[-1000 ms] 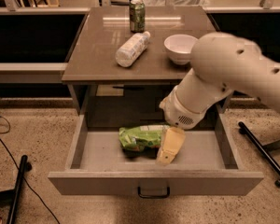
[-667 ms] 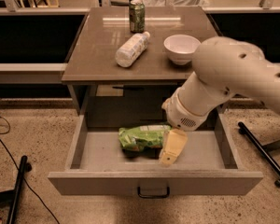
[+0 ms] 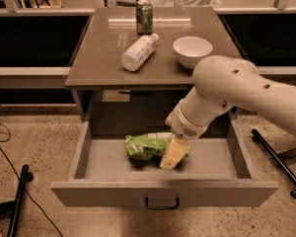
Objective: Pick green rice chip bag from top drawer and place on counter
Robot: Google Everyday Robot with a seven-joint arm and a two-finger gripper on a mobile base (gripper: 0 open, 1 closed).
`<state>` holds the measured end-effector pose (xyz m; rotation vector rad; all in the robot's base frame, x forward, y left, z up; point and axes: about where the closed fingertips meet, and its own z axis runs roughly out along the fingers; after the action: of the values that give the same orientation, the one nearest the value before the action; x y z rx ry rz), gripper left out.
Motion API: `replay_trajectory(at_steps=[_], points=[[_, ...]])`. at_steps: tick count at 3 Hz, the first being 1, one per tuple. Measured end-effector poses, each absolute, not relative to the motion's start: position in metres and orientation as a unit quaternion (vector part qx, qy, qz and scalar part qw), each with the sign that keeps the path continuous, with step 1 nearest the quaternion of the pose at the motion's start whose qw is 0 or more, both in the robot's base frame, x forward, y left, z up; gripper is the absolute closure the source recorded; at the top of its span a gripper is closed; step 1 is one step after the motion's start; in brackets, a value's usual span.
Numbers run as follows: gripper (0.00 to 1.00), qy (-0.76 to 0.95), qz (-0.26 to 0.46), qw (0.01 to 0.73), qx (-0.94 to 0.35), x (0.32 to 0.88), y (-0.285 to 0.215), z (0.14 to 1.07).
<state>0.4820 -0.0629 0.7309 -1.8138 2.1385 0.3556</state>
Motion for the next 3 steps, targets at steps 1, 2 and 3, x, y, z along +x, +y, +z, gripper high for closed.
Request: replay_trajectory(at_steps=[1, 2, 3], points=[[0.31, 0.749, 0.114, 0.166, -0.632, 0.5, -0.056, 0.68], [0.33, 0.75, 0.102, 0.17, -0.631, 0.512, -0.045, 0.636], [0.33, 0.749, 0.092, 0.169, -0.634, 0.52, -0.033, 0.608]])
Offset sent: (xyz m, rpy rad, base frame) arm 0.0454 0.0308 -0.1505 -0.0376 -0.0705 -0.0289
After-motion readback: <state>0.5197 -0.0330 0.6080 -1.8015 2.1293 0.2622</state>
